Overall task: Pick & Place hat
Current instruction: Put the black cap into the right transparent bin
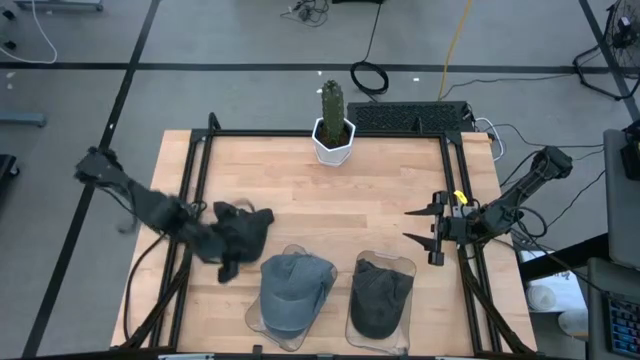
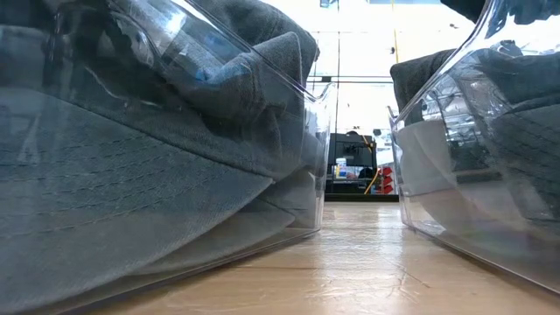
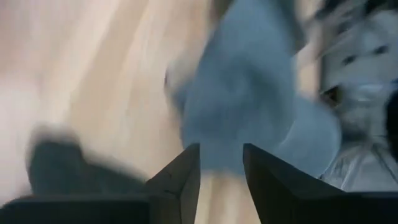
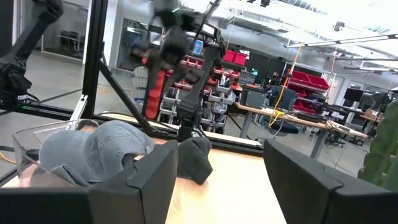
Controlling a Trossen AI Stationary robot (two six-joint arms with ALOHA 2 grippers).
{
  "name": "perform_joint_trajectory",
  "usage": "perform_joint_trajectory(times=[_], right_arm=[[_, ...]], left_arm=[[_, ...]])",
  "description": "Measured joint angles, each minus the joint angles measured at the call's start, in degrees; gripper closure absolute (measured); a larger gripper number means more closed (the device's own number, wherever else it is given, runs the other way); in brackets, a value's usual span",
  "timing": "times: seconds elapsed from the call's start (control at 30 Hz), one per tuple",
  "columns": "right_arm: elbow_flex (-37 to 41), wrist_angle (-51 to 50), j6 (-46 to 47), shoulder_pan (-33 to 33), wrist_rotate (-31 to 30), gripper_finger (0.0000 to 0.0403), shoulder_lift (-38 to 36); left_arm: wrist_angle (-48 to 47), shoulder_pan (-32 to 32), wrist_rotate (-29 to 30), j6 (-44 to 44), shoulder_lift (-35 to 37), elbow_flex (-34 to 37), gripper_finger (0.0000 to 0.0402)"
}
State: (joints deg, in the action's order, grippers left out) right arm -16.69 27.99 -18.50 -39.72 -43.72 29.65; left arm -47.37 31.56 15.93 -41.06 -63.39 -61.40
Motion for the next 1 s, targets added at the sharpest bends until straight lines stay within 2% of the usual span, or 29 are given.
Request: perform_joint_trajectory(times=[0.17, 0.3, 0.37, 0.53, 0.77, 1.0], right_arm=[[0.0, -0.44, 0.01, 0.0, 0.0, 0.0176, 0.0], [0.0, -0.42, -0.07, 0.0, 0.0, 0.0178, 0.0], [0.0, -0.42, -0.11, 0.0, 0.0, 0.018, -0.02], [0.0, -0.58, 1.24, 0.0, 0.0, 0.0181, -0.02], [0.0, -4.23, 5.84, 0.0, 0.02, 0.0181, 0.02], [0.0, -4.26, 7.33, 0.0, 0.24, 0.0181, 0.03]], left_arm=[[-8.81, 7.84, -0.09, -25.49, -9.46, -0.09, 0.0288], [-9.8, 11.04, -5.47, -32.58, -17.02, -0.09, 0.0294], [-9.71, 12.21, -5.29, -34.46, -20.23, -0.09, 0.029], [-12.64, 12.81, -4.86, -34.45, -27.28, -0.09, 0.0261], [-18.29, 12.92, -11.57, -27.73, -37.3, -0.09, 0.0202], [-18.75, 14.39, -10.9, -26.61, -43.63, -0.52, 0.0164]])
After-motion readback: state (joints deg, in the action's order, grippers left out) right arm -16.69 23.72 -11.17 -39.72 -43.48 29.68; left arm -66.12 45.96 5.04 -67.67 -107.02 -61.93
